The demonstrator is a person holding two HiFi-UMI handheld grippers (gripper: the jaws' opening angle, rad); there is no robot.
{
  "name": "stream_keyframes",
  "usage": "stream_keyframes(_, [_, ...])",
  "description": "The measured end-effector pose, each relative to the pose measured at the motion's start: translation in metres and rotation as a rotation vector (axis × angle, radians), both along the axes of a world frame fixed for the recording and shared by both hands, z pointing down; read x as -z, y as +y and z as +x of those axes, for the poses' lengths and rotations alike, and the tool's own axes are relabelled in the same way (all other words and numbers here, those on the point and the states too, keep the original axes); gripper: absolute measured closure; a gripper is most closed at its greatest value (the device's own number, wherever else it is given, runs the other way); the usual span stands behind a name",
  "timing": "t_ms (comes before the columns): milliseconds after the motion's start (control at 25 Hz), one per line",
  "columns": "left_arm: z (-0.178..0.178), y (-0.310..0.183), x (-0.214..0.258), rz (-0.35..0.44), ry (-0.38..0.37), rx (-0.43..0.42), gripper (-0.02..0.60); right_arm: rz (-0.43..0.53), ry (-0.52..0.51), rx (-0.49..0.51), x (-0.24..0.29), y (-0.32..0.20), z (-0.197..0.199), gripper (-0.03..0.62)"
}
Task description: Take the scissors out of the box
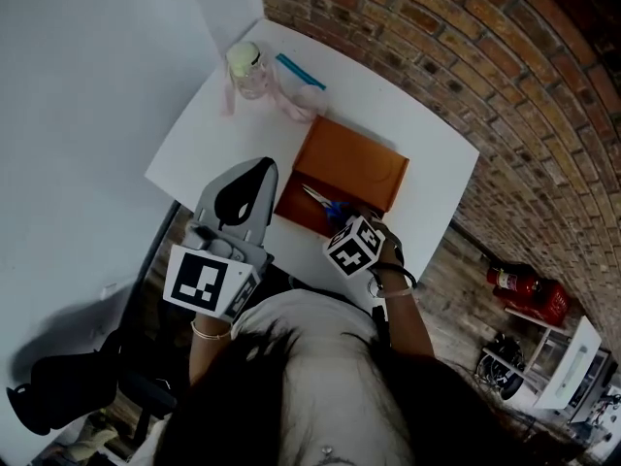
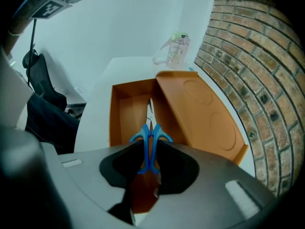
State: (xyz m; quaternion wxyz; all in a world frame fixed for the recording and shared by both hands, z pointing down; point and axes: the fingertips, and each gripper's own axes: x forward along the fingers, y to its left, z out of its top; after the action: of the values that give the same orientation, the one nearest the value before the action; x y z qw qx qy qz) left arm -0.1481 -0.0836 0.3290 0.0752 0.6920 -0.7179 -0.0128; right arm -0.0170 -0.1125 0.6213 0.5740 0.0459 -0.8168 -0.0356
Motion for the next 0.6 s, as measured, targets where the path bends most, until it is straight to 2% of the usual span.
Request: stream_keyframes(600, [0.01,-0.007,0.013,0.029,-0.019,-0.064,0.581,0.021,-0.097,-0.07,0.028,0.003,0.0,0.497])
